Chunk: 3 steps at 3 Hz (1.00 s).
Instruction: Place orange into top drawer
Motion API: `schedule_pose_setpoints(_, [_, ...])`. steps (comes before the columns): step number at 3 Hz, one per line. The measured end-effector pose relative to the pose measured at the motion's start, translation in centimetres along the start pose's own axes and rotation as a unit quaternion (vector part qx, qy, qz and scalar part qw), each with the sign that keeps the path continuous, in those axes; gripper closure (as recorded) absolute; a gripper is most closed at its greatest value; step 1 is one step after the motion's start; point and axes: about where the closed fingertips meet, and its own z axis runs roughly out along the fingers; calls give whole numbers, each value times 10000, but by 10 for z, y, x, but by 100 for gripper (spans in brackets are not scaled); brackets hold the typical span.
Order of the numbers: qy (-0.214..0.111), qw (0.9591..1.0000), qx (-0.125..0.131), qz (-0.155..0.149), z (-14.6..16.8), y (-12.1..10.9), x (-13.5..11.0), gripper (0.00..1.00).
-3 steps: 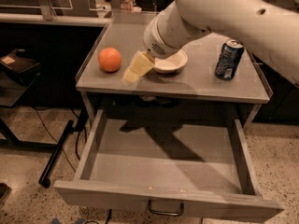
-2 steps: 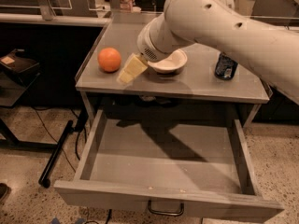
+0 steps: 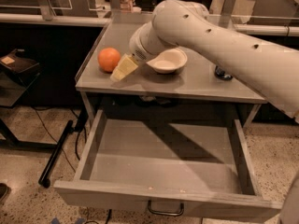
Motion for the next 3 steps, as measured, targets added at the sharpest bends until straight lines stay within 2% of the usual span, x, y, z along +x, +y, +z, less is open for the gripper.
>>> schedule_pose_setpoints(1, [-16, 10000, 0, 2, 1, -2, -1, 0])
schedule_pose_setpoints(2, [-116, 9998, 80, 134, 7, -3, 3, 0])
schedule_pose_setpoints(3, [-242, 9995, 23, 176, 24, -7, -2, 0])
